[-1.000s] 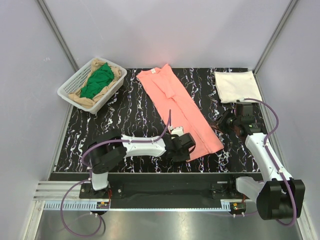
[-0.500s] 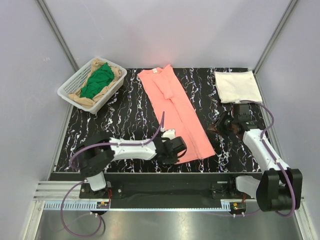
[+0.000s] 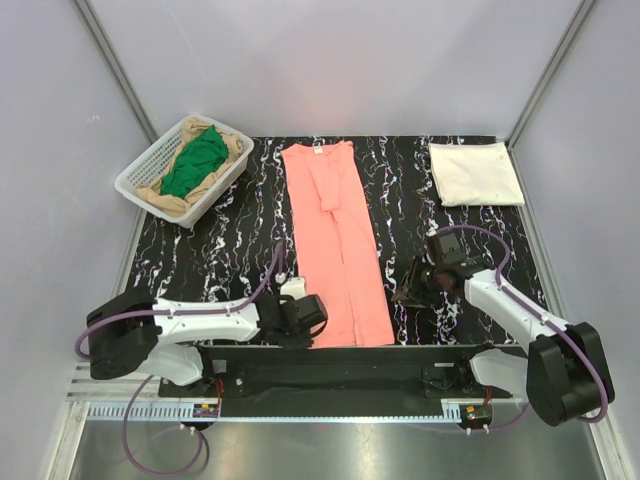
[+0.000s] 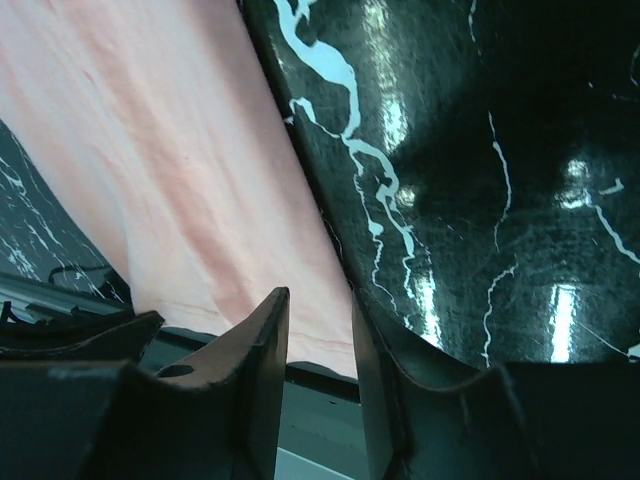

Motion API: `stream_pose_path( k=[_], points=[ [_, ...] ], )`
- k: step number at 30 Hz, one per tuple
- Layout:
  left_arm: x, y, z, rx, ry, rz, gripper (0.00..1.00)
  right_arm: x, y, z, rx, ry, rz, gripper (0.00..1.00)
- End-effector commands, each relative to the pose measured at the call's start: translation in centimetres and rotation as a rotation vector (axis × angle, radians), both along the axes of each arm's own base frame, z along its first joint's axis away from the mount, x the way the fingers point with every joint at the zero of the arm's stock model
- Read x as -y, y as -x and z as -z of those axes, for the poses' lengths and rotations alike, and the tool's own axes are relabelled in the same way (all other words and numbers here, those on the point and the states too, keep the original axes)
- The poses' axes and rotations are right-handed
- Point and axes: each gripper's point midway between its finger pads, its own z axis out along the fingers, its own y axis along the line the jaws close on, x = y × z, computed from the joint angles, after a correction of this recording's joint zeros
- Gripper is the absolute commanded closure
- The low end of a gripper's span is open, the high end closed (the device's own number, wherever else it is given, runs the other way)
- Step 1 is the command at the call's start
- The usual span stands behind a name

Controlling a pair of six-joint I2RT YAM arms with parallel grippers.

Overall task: Fold and stack the t-shirts
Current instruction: Fold the tshirt

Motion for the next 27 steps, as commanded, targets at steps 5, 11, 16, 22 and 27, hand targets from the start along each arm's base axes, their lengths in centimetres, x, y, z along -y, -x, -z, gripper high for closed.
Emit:
stream_pose_path(
  k=[5, 11, 16, 22, 27],
  points=[
    [-2.5, -1.4, -2.9, 0.115, -0.044, -0.036, 0.62, 0.5, -0.2, -1.0, 0.012, 0.044, -0.017, 0.63],
    [-0.5, -3.3, -5.8, 0.198, -0.038, 0.028, 0.45, -0.8, -2.2, -2.2, 0.022, 0.043, -0.019, 0.65],
    [-1.7, -2.8, -2.9, 0.152, -0.117, 0.004, 0.41, -3.2, -2.5, -3.3, 0.065, 0.069, -0.044, 0.66],
    [-1.9, -1.9, -0.3, 0.099, -0.114, -0.009, 0.51, -7.5, -2.4, -2.3, 0.097, 0.106, -0.129, 0.67],
    [-1.7, -1.1, -0.1, 0.086, -0.008, -0.026, 0.85, -10.2, -2.7, -1.0, 0.086, 0.141, -0.185, 0.68]
  ],
)
